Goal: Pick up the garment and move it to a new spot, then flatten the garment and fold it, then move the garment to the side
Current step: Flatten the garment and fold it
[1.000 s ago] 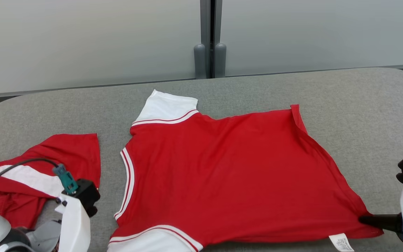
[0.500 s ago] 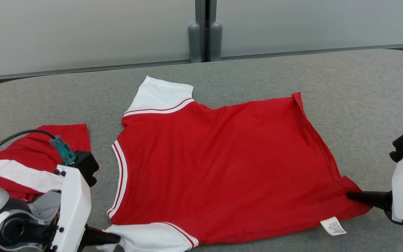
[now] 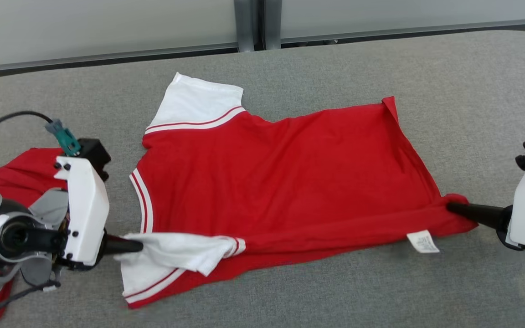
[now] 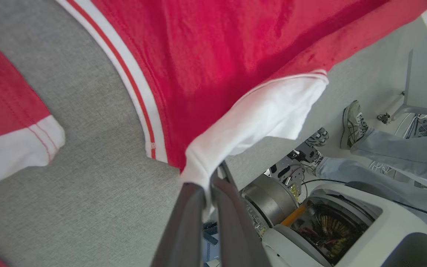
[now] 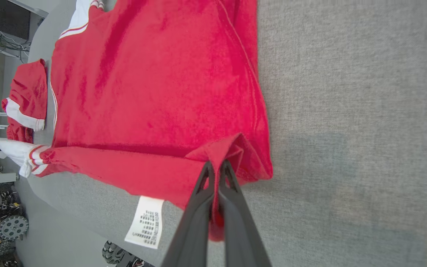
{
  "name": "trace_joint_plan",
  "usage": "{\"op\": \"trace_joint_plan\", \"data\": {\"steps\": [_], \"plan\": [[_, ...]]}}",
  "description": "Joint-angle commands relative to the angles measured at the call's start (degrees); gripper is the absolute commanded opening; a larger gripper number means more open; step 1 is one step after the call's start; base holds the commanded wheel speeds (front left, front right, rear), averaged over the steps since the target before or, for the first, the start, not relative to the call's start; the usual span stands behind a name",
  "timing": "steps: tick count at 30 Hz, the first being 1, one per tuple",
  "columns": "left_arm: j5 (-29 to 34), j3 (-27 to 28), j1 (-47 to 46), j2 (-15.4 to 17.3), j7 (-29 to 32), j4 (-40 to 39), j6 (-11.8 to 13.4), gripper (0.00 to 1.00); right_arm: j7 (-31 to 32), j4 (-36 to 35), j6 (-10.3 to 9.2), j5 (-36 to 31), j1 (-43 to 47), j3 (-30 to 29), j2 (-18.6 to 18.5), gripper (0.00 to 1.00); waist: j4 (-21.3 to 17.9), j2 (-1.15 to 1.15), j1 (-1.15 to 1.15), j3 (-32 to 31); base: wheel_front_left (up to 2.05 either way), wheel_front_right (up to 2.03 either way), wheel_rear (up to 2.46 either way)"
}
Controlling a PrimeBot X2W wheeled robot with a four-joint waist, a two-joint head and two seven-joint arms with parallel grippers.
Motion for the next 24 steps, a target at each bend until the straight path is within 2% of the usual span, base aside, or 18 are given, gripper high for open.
{"op": "trace_joint_plan", "data": {"steps": [1,22,24], "plan": [[-0.13,0.51,-0.87,-0.53,-0.42,0.92,-0.5,0.0,-0.84,0.82,0.01,-0.63,-0.53,-0.41,0.06,0.0,-0.12,0.0,0.0,0.36,0.0,0.0,0.0],[5.04,0.33,-6.52,-6.63,-3.94,13.67,-4.95,0.0,-2.57,5.37,0.02,-2.57,-3.26,-2.49,6.58,0.0,-1.37,0.0,0.0,2.96,0.0,0.0,0.0],[5.55,0.1,-6.97,-7.34,-4.14,15.27,-5.47,0.0,-2.49,5.68,0.02,-2.79,-3.65,-2.71,7.14,0.12,-1.46,0.0,0.0,3.14,0.0,0.0,0.0]]}}
